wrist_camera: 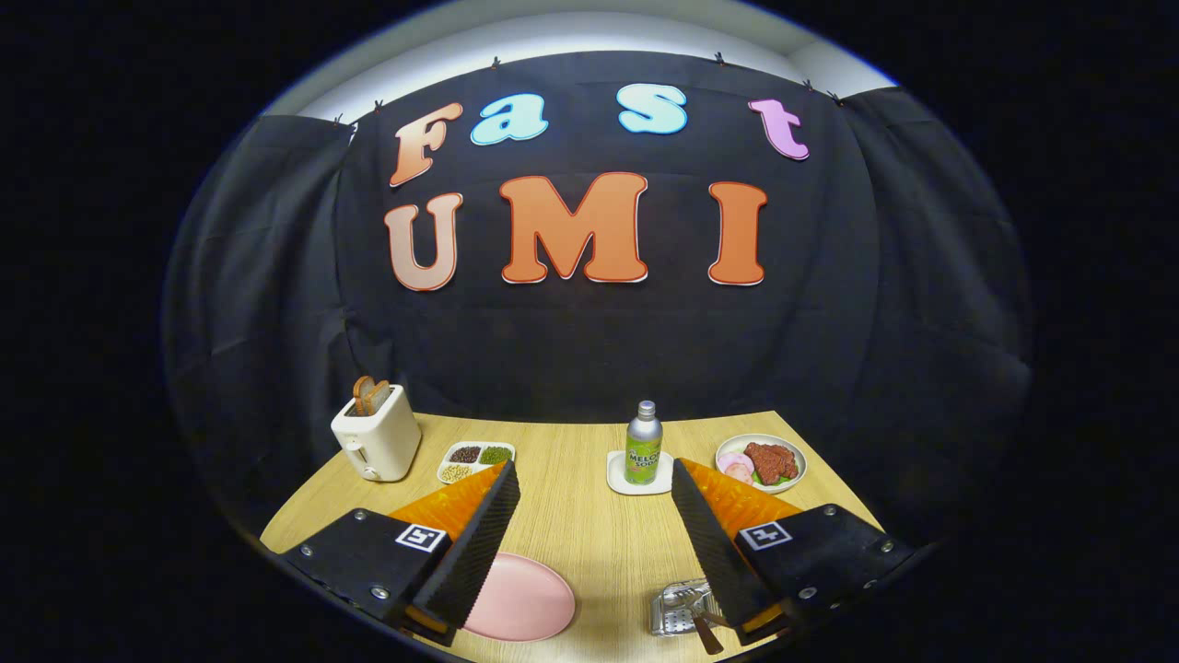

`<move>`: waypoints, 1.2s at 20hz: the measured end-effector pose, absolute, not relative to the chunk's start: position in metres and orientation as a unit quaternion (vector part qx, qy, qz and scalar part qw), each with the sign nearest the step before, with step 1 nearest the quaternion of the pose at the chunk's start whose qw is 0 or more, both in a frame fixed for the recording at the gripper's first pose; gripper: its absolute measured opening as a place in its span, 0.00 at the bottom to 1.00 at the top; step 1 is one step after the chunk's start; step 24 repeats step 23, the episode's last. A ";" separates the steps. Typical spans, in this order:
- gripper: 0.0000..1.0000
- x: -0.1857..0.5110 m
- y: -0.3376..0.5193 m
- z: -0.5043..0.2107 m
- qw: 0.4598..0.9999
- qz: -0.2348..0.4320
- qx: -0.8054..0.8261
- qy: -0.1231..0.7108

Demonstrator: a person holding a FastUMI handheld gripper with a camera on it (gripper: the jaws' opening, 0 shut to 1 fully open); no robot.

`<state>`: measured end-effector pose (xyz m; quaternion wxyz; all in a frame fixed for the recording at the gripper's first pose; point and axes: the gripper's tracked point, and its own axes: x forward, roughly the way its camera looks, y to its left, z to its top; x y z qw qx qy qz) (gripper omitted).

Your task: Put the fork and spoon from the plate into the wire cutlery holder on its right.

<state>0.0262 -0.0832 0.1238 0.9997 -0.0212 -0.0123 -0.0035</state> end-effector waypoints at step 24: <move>0.99 0.019 -0.082 0.113 0.999 -0.032 -0.021 -0.010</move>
